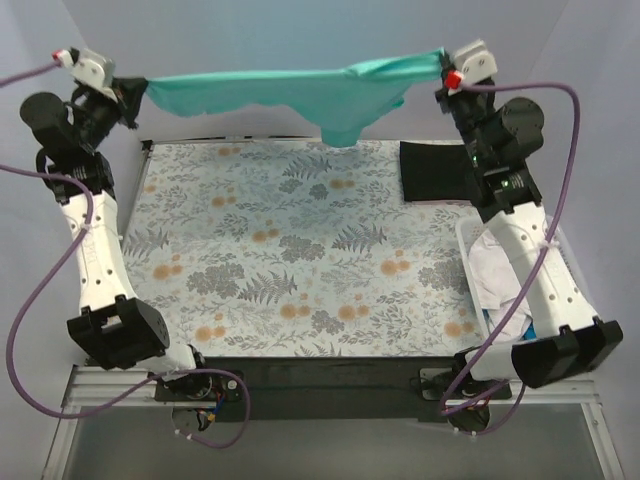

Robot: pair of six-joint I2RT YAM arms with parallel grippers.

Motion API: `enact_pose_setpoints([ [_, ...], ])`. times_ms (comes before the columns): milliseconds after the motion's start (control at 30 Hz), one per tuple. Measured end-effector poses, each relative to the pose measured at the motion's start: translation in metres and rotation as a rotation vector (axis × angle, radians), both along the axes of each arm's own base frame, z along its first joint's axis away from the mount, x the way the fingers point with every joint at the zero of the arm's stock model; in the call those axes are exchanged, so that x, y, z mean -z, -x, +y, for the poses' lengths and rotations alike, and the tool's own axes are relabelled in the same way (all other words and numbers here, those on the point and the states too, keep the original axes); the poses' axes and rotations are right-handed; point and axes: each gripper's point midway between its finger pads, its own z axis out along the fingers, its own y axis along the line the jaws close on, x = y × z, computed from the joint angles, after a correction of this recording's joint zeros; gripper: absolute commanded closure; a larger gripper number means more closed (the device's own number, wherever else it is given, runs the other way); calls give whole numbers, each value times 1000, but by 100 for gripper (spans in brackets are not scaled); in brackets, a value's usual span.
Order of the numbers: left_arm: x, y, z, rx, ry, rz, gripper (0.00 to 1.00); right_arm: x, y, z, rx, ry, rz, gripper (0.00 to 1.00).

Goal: Fold and stack the t-shirts
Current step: Flatten the tshirt out

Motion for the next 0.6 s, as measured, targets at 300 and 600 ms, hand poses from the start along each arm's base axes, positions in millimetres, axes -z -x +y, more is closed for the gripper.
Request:
enact_pose_setpoints([
  [300,293,79,-28,136,-260,396,100,273,51,15,-173,355,373,99],
  [600,444,174,-43,289,-444,703,39,435,132,36,-419,645,758,2],
])
